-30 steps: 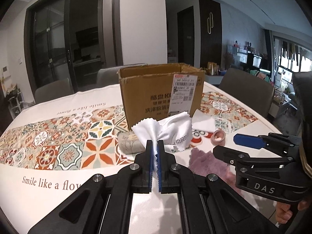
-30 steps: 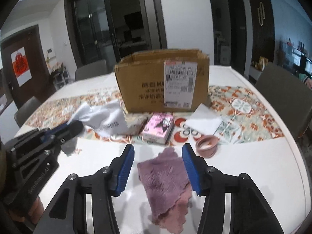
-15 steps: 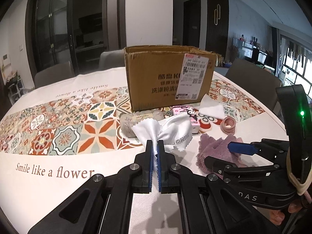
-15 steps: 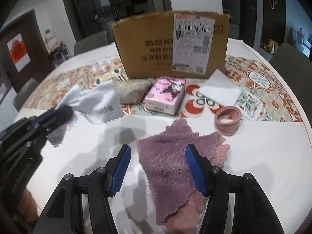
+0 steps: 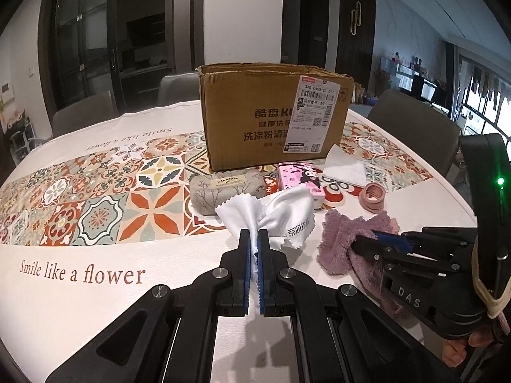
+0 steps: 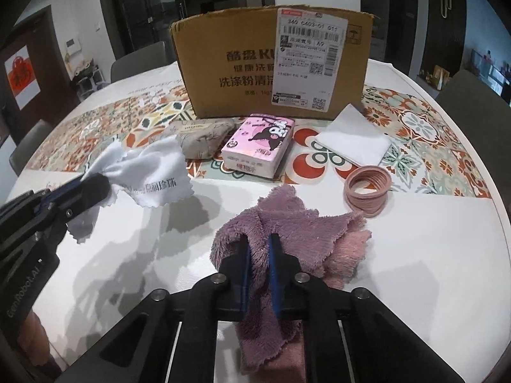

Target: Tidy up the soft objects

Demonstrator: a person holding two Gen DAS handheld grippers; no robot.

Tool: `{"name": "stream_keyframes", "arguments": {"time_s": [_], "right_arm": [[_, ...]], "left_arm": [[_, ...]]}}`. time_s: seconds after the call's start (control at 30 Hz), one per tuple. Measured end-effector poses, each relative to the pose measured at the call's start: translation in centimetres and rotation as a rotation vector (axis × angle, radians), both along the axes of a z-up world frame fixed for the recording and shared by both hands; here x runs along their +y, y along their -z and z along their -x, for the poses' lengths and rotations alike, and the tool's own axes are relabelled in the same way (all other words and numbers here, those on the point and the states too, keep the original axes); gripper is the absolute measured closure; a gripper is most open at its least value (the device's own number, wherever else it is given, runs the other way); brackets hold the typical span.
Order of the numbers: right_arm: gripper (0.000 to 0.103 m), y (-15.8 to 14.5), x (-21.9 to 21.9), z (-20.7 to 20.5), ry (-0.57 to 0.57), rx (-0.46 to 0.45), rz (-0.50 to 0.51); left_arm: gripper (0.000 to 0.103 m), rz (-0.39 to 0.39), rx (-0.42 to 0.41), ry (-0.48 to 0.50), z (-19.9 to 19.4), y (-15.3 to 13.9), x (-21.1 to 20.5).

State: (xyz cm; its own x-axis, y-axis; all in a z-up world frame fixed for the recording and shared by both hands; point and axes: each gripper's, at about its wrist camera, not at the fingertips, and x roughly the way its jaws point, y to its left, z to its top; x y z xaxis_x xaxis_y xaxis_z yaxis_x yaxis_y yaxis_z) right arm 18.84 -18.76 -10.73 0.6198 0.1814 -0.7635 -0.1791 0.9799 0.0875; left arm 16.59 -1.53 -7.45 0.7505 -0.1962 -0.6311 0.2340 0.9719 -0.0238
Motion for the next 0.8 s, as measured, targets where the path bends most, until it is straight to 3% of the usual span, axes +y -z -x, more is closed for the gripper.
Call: {"name": "stream_keyframes", "arguments": {"time_s": [0.4, 0.8], "right_arm": [[0.093, -4.6, -1.1, 2.0, 0.039, -0.156, -0.026], [0.093, -9.9, -1.8, 3.1, 0.051, -0.322, -0.049]], "left_arm": [[0.097, 0.025, -0.069, -0.007, 1.3, -3.0, -0.3], [0.097, 0.017, -0.197, -0.006, 1.9, -7.6, -0.6]]}}
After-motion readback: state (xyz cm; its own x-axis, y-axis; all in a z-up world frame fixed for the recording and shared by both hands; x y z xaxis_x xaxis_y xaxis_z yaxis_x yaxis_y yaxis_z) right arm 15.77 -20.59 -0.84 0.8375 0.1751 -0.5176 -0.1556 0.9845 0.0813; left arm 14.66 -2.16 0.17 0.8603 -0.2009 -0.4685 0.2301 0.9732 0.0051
